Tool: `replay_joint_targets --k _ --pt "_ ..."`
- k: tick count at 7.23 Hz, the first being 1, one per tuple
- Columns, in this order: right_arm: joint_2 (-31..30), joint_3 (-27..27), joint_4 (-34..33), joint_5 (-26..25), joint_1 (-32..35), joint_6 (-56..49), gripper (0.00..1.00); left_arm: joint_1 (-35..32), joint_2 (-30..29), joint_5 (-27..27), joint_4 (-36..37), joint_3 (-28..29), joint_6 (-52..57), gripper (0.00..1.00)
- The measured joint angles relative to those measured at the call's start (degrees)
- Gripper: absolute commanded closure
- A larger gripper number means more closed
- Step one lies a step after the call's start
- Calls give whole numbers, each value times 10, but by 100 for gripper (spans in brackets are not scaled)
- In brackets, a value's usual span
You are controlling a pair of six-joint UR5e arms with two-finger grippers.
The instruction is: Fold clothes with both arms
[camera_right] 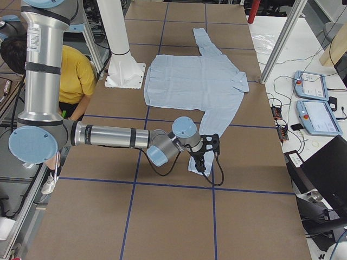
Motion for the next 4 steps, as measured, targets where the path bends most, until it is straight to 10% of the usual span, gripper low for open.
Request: replay_joint_targets --k 4 --pt "28 -111 106 -102 -95 87 23 -1 1 -1 0 -4 2 0"
